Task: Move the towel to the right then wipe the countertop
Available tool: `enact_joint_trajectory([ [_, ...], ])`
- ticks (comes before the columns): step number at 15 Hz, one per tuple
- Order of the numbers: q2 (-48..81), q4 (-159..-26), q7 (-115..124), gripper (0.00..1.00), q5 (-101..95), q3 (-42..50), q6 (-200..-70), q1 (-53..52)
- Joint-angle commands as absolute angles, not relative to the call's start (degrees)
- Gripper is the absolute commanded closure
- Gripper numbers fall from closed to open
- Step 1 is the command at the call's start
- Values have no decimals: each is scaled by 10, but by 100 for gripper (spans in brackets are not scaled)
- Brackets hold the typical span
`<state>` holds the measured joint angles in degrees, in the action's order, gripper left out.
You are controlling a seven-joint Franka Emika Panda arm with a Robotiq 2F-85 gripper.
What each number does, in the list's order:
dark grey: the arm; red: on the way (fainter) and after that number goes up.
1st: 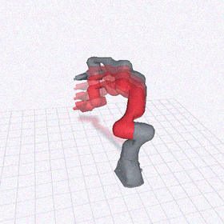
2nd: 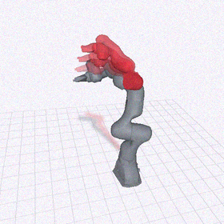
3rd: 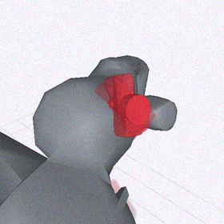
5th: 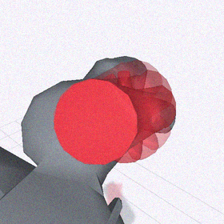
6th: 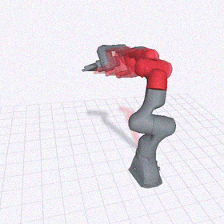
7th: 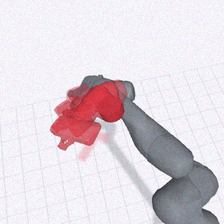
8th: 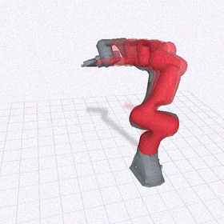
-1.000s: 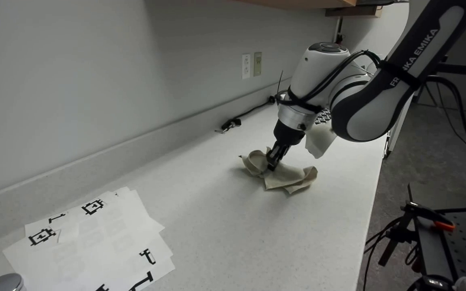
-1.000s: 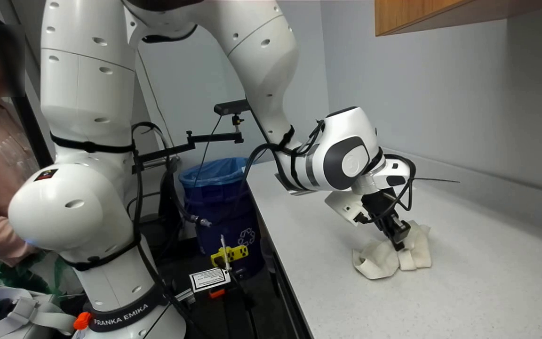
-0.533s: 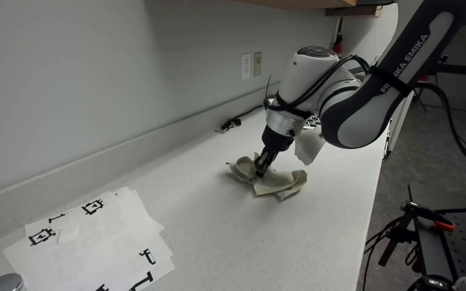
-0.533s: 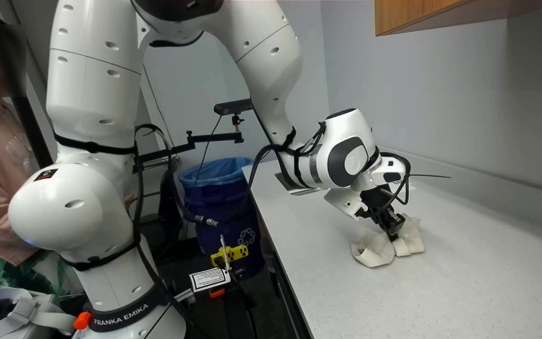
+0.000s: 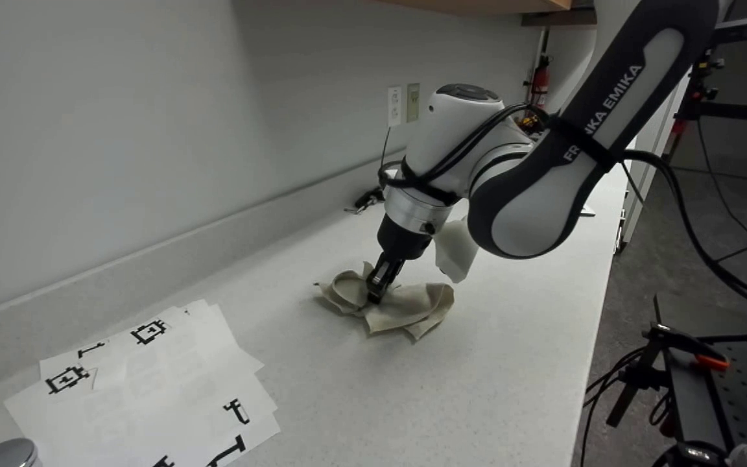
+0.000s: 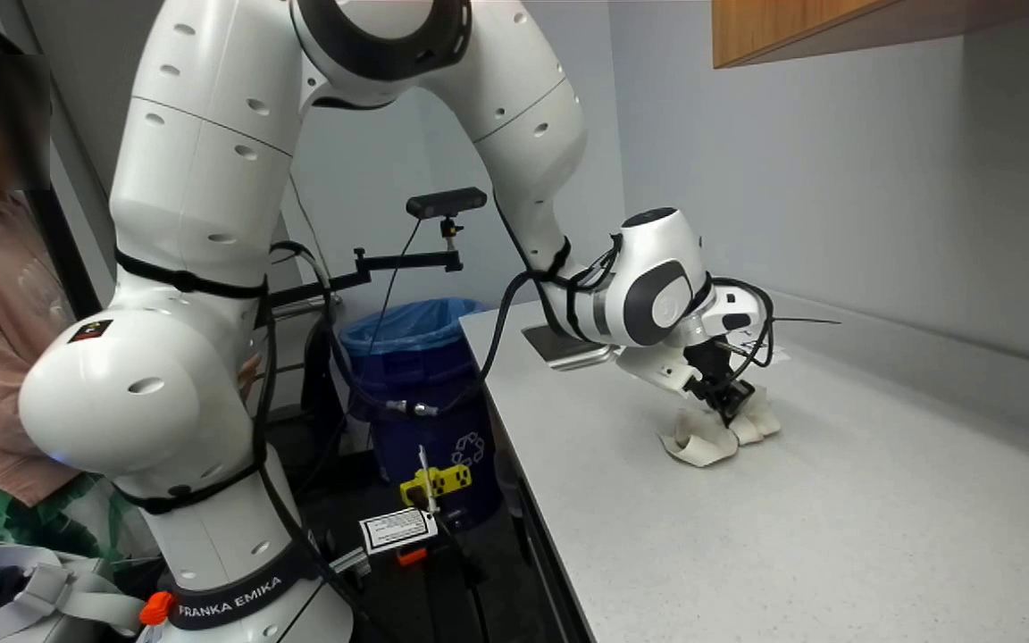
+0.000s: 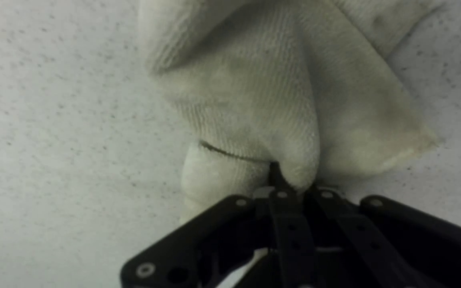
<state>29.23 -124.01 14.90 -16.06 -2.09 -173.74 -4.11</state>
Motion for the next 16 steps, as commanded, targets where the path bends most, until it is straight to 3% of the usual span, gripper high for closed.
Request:
enact_joint_trajectory([
  [1,321,-1204,76,98,-105,-34,-1732,-40],
  [16,283,-1273,80,98,-93,119,-1763,-56],
])
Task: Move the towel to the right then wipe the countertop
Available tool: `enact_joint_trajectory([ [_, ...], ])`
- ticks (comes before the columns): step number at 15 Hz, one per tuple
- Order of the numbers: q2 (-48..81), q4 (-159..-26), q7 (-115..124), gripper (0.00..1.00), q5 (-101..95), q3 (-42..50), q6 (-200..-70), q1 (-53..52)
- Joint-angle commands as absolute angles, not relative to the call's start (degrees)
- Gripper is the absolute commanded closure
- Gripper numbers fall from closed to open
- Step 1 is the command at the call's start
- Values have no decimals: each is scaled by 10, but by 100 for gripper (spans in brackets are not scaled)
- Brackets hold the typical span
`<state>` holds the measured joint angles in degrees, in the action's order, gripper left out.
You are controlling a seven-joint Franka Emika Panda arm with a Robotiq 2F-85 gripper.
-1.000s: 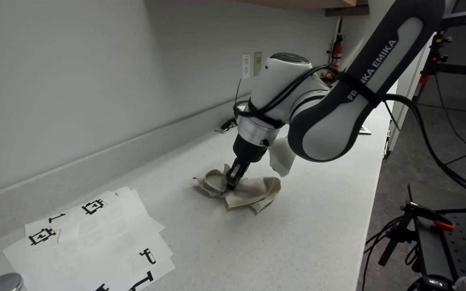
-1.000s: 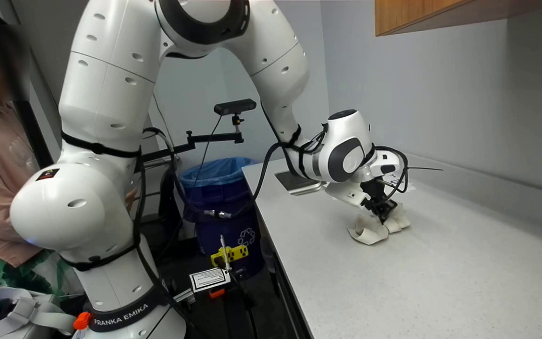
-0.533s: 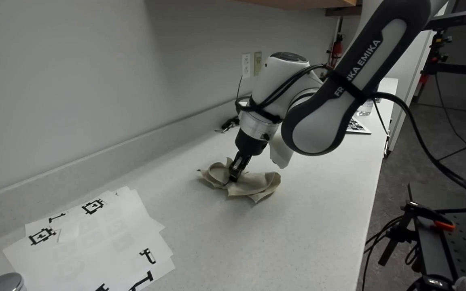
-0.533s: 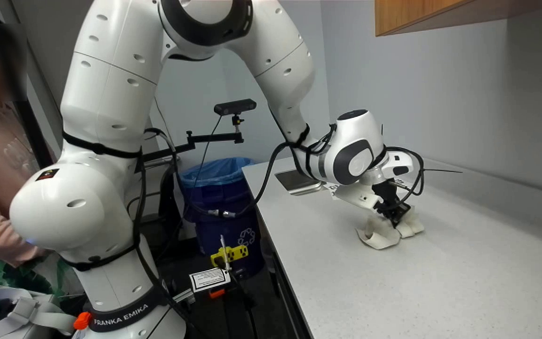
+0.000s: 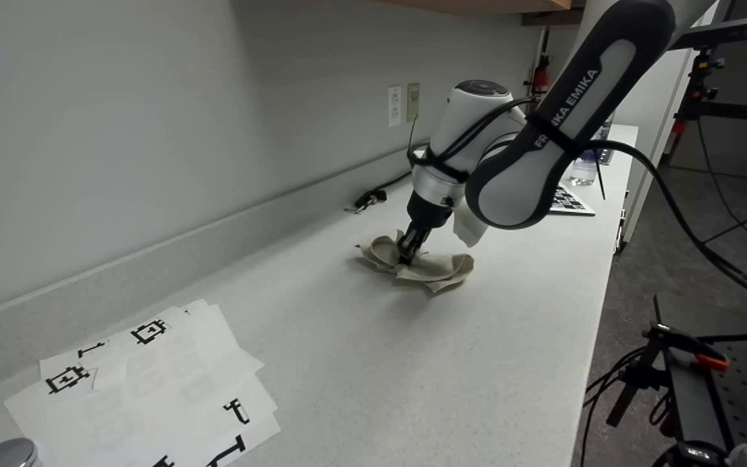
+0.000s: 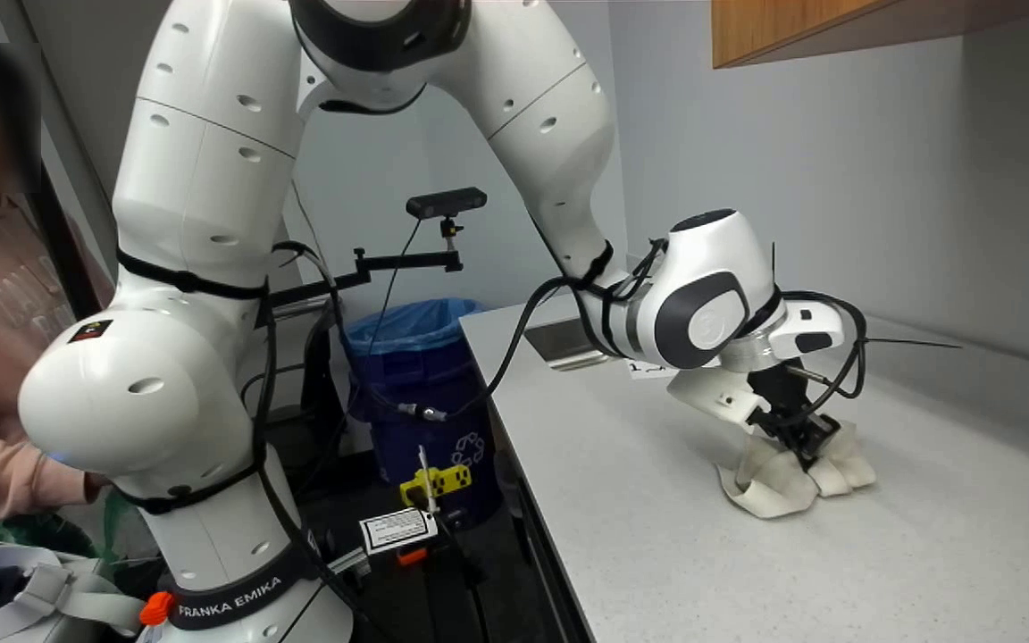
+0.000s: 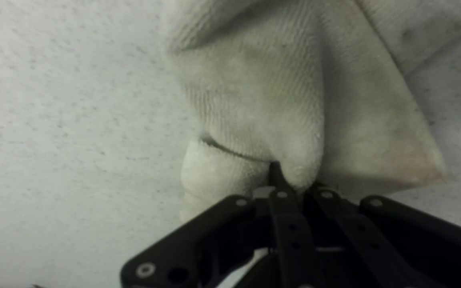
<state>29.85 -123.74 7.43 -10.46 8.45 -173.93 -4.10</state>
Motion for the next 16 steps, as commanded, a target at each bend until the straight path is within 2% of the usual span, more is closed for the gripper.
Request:
enact_joint_trajectory([
  [1,280,-1279,83,98,-93,128,-1765,-58],
  [8,291,-1265,84,98,-89,132,-1761,-78],
  [16,334,-1194,61,98,-87,48,-1736,-111],
])
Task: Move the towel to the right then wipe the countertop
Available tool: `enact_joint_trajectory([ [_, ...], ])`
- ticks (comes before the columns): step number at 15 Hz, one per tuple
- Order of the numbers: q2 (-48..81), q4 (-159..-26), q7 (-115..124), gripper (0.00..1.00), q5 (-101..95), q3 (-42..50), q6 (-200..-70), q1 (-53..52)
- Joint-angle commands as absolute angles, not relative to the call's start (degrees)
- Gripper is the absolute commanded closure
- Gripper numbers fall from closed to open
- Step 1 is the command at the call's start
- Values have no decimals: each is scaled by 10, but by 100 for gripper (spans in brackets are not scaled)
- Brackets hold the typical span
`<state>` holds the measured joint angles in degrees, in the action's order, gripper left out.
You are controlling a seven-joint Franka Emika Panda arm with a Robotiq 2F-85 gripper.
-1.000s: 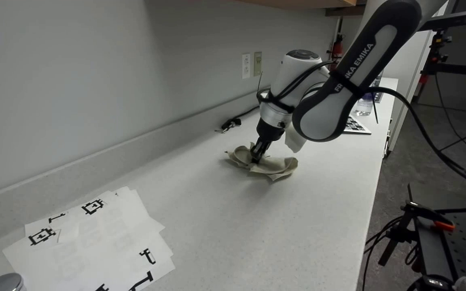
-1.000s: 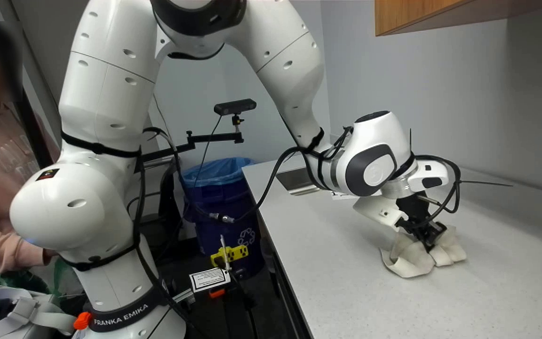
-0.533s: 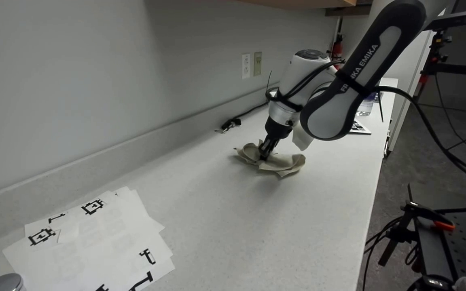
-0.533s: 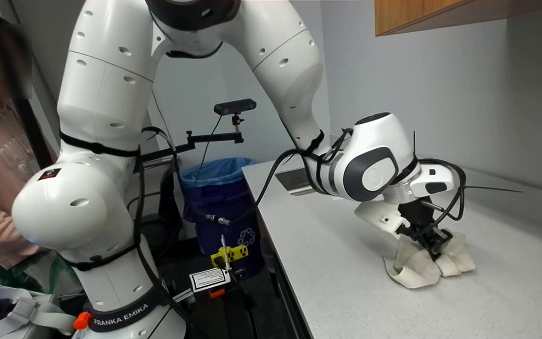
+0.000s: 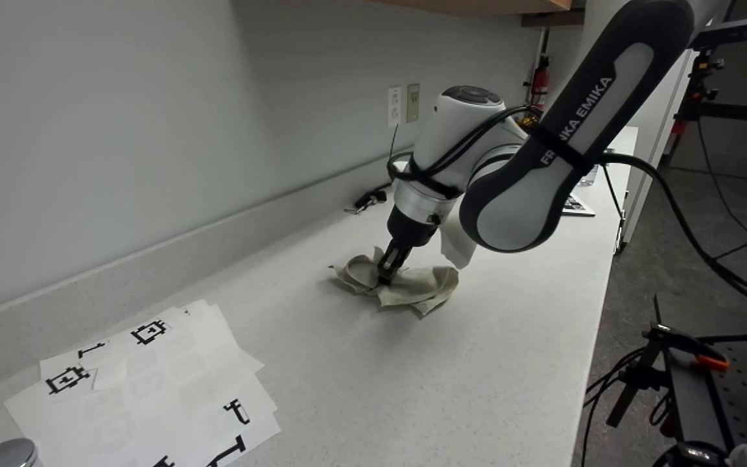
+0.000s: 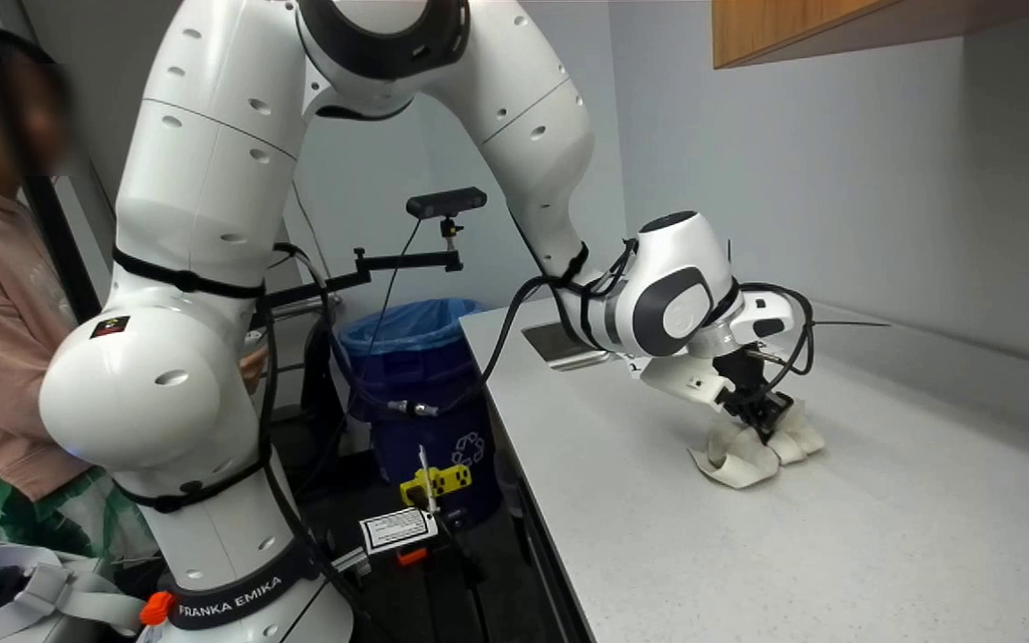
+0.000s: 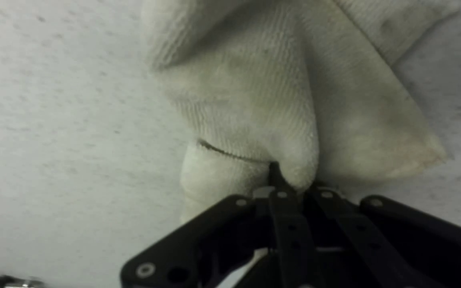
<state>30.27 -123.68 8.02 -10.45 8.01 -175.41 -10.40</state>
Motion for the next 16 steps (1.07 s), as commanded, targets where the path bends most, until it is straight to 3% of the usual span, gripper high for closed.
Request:
enact_joint_trajectory([
  [1,340,-1184,57,98,-87,36,-1736,-111],
  [6,358,-1154,45,98,-87,13,-1737,-106],
  [16,325,-1206,76,98,-94,117,-1759,-116],
])
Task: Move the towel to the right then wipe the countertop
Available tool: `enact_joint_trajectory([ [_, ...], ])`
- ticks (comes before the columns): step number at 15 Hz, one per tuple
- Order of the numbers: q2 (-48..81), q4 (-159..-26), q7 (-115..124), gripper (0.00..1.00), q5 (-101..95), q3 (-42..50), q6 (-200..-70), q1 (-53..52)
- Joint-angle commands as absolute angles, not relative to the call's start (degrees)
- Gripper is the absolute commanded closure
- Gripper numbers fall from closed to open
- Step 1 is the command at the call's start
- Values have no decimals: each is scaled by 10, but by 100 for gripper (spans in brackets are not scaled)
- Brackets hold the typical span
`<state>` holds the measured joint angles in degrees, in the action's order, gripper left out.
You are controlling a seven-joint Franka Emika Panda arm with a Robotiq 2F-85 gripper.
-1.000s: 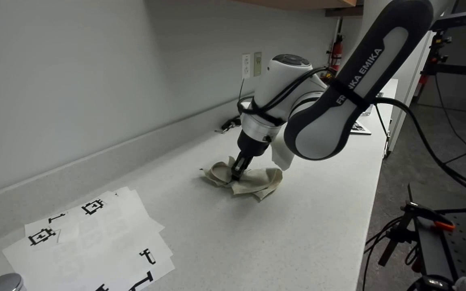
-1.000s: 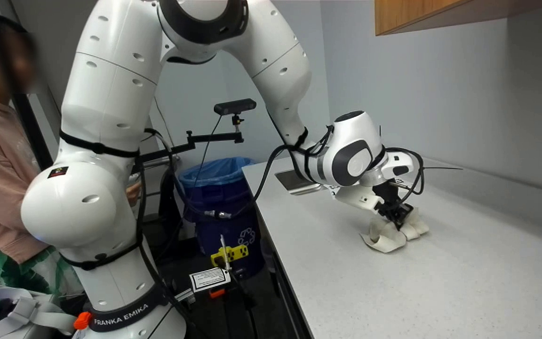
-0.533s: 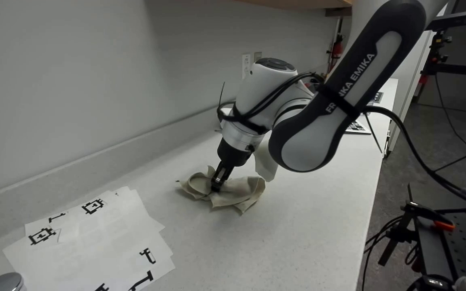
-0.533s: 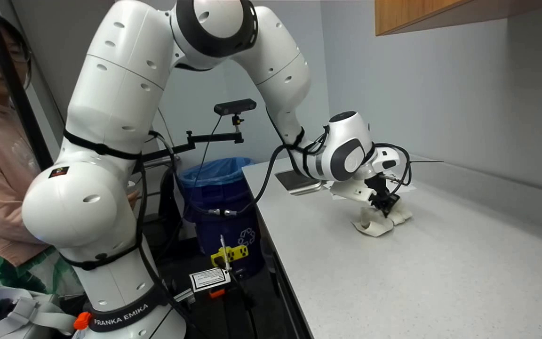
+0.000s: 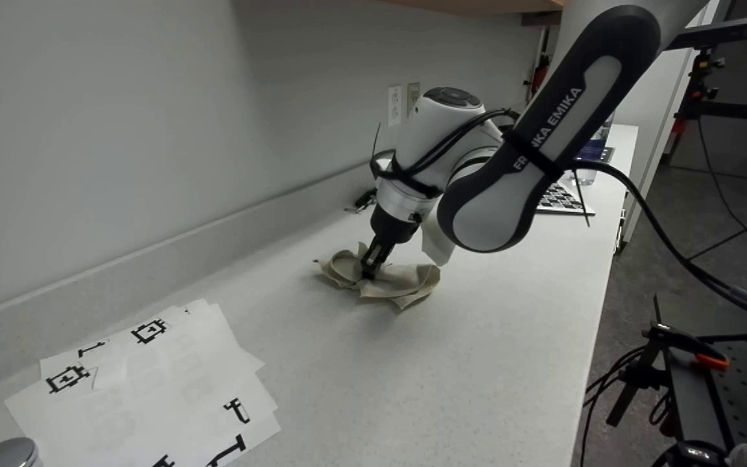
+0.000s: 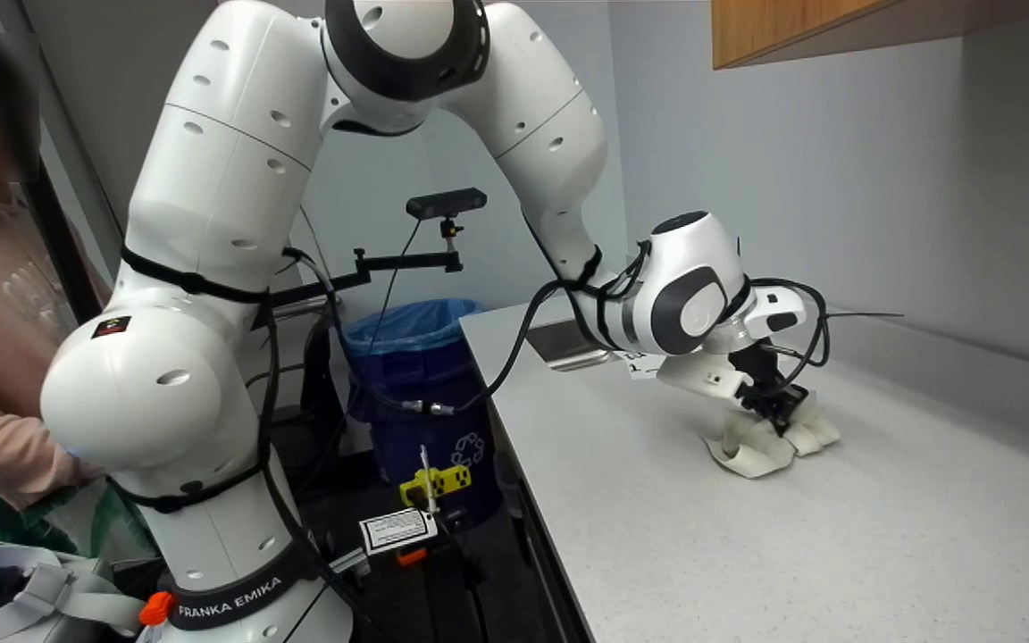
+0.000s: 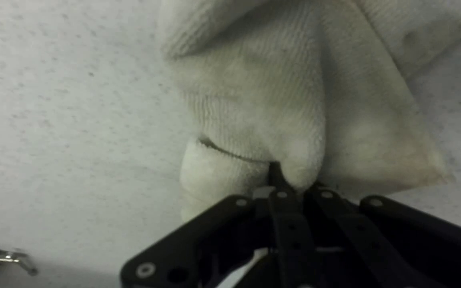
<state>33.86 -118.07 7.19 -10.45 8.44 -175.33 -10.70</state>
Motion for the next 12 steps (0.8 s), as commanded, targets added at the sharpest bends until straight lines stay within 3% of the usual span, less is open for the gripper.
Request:
enact_joint_trajectory([
  [1,320,-1215,81,98,-96,132,-1762,-122],
  [7,305,-1247,97,98,-94,180,-1766,-128],
  [12,319,-1224,89,98,-93,151,-1753,-136],
])
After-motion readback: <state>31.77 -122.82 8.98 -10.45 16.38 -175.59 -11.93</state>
